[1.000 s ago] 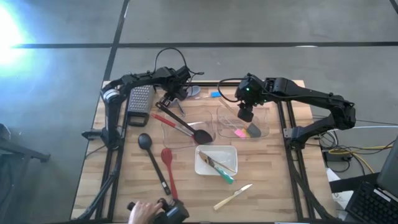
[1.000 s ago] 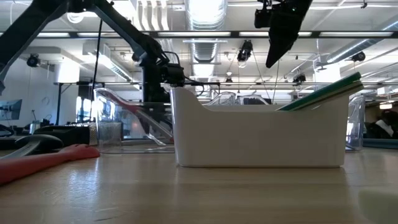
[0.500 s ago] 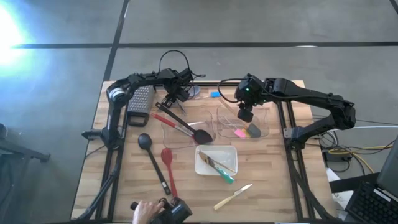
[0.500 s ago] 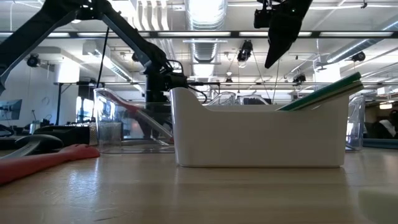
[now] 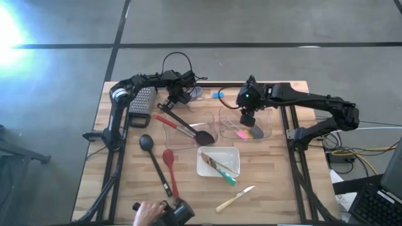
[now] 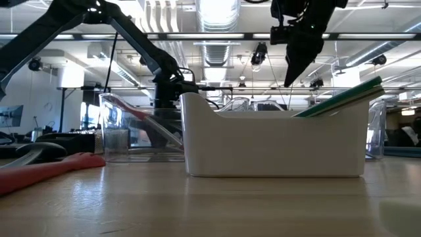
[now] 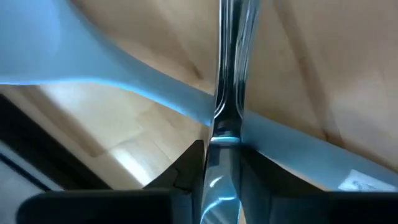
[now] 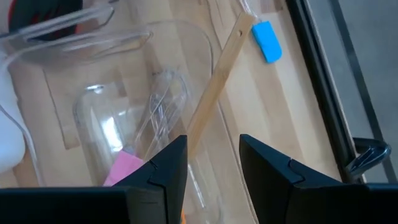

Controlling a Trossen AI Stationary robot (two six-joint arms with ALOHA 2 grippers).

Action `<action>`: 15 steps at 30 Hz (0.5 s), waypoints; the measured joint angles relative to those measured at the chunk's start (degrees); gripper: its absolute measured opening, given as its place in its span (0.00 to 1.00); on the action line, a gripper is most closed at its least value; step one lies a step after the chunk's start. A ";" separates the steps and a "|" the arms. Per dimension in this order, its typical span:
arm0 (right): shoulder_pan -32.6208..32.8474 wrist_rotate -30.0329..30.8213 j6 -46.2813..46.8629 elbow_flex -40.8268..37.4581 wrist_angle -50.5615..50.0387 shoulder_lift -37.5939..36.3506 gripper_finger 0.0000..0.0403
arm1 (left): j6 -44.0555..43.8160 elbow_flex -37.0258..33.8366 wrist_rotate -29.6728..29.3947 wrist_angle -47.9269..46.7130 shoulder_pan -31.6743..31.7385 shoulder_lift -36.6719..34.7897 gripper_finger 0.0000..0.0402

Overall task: Pick & Place Kitchen Items
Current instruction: Put the silver table knife into the white bin

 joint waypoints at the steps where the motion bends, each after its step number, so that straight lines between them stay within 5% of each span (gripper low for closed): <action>1: 0.00 0.00 -0.02 -0.30 0.02 0.02 0.34 | -0.35 0.37 -0.18 0.33 0.00 0.00 0.18; 15: 0.00 0.01 1.69 -0.89 0.70 -0.60 0.30 | -5.90 7.95 -1.51 -9.50 -0.24 -1.71 0.18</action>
